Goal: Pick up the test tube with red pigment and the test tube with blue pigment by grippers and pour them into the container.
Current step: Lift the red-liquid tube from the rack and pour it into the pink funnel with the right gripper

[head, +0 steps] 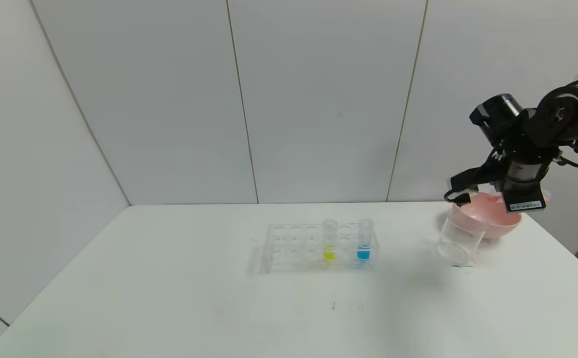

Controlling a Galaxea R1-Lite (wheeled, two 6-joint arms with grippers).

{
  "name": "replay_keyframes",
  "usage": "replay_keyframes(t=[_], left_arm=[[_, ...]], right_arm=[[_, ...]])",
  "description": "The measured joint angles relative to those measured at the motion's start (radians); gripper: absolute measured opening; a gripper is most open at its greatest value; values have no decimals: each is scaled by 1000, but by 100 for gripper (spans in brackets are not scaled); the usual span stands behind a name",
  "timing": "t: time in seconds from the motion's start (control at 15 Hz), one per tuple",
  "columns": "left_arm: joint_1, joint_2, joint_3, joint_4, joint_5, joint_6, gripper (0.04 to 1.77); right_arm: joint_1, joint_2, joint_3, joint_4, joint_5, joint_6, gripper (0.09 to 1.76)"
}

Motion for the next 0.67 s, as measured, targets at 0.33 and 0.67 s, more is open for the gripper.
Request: replay_keyframes(t=[0.33,0.67], left_arm=[[0,0,0,0,0,0,176],[0,0,0,0,0,-1,176]], right_arm=[[27,14,0,3,-36,-3,50],[40,23,-5,-5,-88,-39,50]])
